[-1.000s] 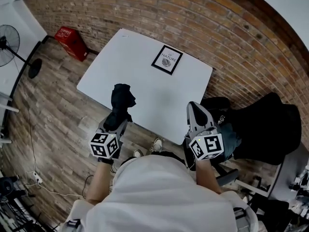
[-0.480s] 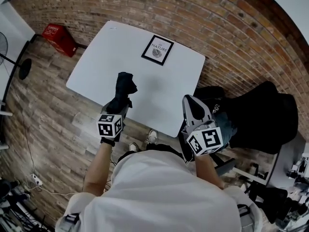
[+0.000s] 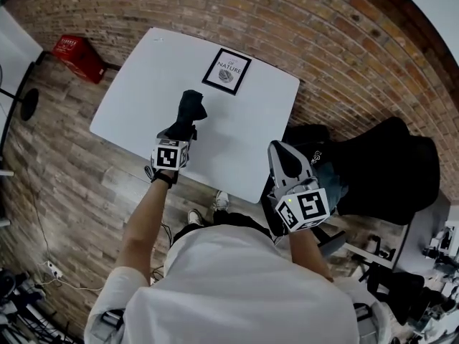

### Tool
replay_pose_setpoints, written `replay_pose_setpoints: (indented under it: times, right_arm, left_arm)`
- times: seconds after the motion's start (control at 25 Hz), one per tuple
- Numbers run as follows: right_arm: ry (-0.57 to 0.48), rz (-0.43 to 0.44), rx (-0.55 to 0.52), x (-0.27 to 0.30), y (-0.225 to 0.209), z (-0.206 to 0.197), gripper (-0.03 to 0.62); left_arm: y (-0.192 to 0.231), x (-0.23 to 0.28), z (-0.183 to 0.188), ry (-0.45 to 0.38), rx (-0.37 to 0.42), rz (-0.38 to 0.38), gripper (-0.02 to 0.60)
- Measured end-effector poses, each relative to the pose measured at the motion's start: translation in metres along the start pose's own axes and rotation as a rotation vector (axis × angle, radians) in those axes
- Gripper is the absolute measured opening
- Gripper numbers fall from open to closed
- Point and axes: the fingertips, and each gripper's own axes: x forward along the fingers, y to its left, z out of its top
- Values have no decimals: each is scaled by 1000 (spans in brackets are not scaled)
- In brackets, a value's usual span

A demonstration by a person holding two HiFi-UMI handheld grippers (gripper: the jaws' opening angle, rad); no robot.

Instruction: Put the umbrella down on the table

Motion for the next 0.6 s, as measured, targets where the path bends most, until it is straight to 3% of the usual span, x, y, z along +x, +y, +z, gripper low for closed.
replay_pose_setpoints:
  times: [0.6]
  right_arm:
    - [24, -50, 6, -4, -20, -11, 20]
  left_arm:
    - [23, 66, 4, 99, -14, 111, 239]
